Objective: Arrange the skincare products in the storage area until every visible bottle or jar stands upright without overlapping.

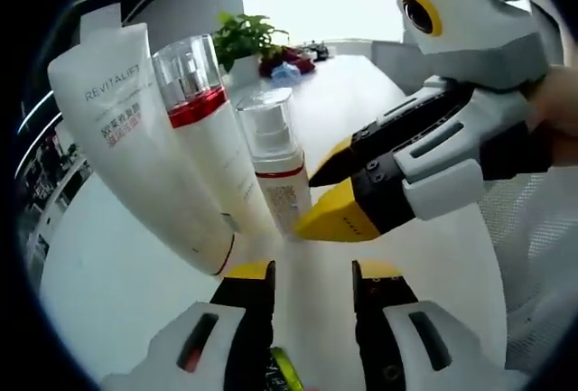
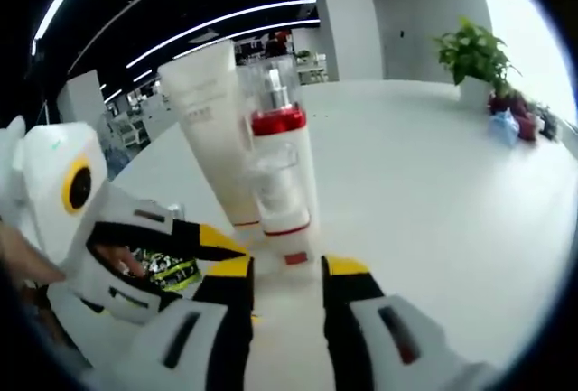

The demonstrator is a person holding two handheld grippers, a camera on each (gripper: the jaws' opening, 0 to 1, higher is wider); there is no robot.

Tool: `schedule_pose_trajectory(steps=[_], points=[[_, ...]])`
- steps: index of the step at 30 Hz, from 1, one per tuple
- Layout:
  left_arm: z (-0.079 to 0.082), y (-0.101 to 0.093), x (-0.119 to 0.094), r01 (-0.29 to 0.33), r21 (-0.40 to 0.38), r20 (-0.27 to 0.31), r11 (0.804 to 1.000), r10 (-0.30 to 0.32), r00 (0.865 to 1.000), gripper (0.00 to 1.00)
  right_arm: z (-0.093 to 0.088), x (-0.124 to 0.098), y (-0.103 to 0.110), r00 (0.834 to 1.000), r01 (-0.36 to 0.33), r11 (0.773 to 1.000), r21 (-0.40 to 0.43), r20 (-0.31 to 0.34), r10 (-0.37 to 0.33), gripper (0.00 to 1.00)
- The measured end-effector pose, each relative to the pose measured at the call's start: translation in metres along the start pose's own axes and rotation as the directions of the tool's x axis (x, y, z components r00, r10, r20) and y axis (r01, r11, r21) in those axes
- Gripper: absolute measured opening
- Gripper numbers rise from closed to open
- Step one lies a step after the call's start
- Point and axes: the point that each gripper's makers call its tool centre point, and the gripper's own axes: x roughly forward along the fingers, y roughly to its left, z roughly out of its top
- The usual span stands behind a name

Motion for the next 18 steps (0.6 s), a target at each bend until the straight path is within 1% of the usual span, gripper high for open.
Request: schedule_pose_trajectory(steps=[4,11,15,18], points=[[-0.001,-0.003,-0.008,-0.013,-0.027,0.002,1.000,0.013,1.000,0.35,-0.004,-0.004,0.003,0.999,-0.024,1.000,-0.011,-0.021,0.024,0.36],[-0.009,-0.007,-0.026,-0.053,-0.073,-0.017,0.996,0.052,0.998,0.43,-0.008,-0.014,0.004,0.998,-0.059,0.998,-0.036,-0.037,0.057,0.42],[-0.015,-0.014,-0.036,-0.071,-0.100,-0.031,0.992,0.068,0.997,0.47,-0.009,-0.021,0.009,0.996,-0.088,0.994,-0.061,-0.028,0.086,0.47],[-0.020,-0.019,-0.043,-0.087,-0.127,-0.039,0.988,0.083,0.996,0.49,-0.016,-0.025,0.012,0.993,-0.108,0.991,-0.077,-0.045,0.104,0.50]])
